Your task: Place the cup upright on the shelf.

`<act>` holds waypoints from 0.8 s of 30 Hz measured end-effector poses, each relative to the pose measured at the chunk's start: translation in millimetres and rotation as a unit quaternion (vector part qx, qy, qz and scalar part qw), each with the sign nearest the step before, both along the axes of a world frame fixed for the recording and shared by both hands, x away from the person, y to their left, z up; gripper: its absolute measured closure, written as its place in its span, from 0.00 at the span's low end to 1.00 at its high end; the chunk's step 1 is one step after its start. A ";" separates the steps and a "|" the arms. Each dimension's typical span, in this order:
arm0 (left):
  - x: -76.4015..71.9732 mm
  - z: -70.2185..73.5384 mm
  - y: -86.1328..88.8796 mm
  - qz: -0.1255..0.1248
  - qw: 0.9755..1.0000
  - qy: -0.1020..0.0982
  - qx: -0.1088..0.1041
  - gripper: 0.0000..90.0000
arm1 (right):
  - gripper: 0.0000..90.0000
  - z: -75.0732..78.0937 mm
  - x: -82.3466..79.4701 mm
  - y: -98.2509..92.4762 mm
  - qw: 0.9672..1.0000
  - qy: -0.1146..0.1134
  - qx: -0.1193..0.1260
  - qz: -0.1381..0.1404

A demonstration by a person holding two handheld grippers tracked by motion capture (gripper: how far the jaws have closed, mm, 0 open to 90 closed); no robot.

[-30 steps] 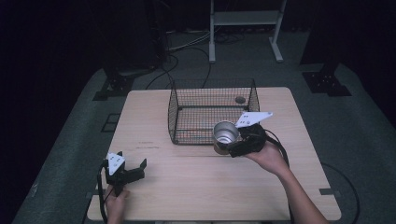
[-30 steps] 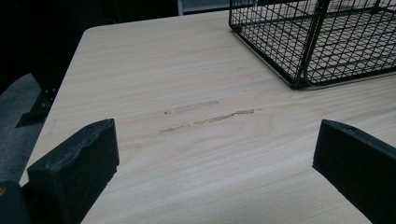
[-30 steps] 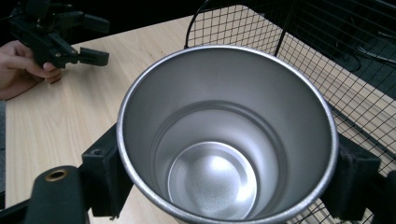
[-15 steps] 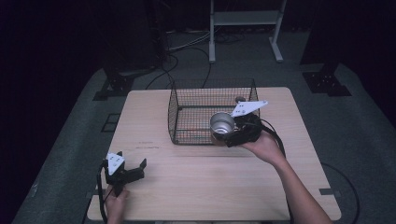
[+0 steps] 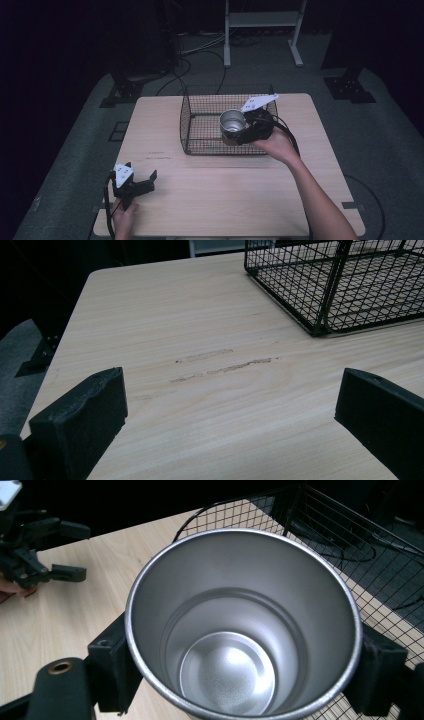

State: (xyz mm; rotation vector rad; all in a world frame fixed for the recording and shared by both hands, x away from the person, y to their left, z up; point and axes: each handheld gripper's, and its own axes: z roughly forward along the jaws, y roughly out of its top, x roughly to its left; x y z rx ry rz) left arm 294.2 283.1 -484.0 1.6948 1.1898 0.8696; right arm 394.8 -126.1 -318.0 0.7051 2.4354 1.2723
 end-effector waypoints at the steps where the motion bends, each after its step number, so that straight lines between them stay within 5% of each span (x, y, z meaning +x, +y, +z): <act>1: 0.0 0.0 0.0 0.000 1.000 0.000 0.000 0.00 | 0.20 0.0 0.0 0.0 1.000 0.000 0.000 0.000; 24: -0.4 -0.3 -0.7 -0.001 1.000 0.000 0.001 0.00 | 0.20 -2.1 55.5 17.7 0.999 0.018 -0.012 -0.029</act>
